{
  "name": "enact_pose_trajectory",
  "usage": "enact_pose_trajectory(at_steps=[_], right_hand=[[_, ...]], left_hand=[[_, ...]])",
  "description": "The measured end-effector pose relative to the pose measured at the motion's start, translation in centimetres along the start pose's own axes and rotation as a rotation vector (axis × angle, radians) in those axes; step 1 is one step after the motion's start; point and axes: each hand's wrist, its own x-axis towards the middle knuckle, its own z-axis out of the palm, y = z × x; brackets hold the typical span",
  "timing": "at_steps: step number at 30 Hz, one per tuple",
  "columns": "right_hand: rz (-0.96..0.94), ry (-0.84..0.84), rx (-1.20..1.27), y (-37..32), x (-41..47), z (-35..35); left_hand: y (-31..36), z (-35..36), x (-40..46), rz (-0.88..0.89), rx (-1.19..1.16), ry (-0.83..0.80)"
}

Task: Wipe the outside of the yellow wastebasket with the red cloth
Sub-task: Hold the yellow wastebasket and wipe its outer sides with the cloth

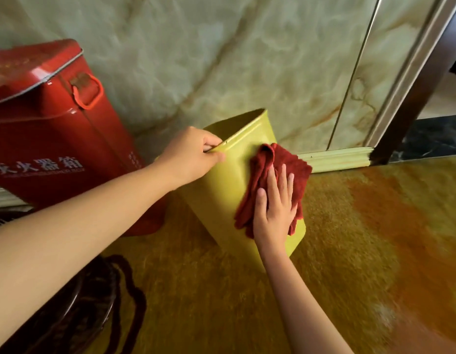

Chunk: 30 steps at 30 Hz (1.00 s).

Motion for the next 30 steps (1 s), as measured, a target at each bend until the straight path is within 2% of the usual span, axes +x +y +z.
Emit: enact_pose_trajectory(at_steps=[4,7,9,12,14,16,17,19,20,24,30], right_hand=[[0.282,0.062,0.068,3.7,0.0,-1.2],[0.393,0.074,0.146,4.1,1.4,-1.9],[0.362,0.049,0.152,2.7,2.2,-1.6],[0.187,-0.021,0.155,0.1,3.0,-0.5],[0.104,-0.034,0.139,-0.1,3.2,-0.4],[0.083,-0.008,0.131,1.2,3.0,-0.9],[0.089,0.007,0.14,2.2,2.9,-1.3],[0.161,0.018,0.173,4.0,3.1,-2.0],[0.22,0.021,0.195,4.8,3.2,-2.3],[0.373,0.002,0.21,6.5,3.1,-2.8],[0.674,-0.086,0.201,7.3,4.7,-4.6]], left_hand=[[1.4,1.6,0.1,-0.012,-0.058,0.103],[2.7,3.0,0.8,0.006,-0.051,0.114],[2.9,3.5,2.0,-0.011,-0.034,0.133],[2.5,3.7,3.5,-0.062,-0.053,0.147],[2.3,3.9,3.9,-0.033,-0.063,0.126],[2.0,3.3,3.5,0.054,-0.07,0.005],[1.5,2.5,3.1,0.096,-0.065,-0.112],[-0.5,0.4,2.0,0.138,0.018,-0.329],[-1.9,-0.5,1.4,0.132,0.103,-0.367],[-5.1,-1.4,0.2,0.128,0.426,-0.269],[-2.8,0.6,0.8,0.259,0.456,-0.19]])
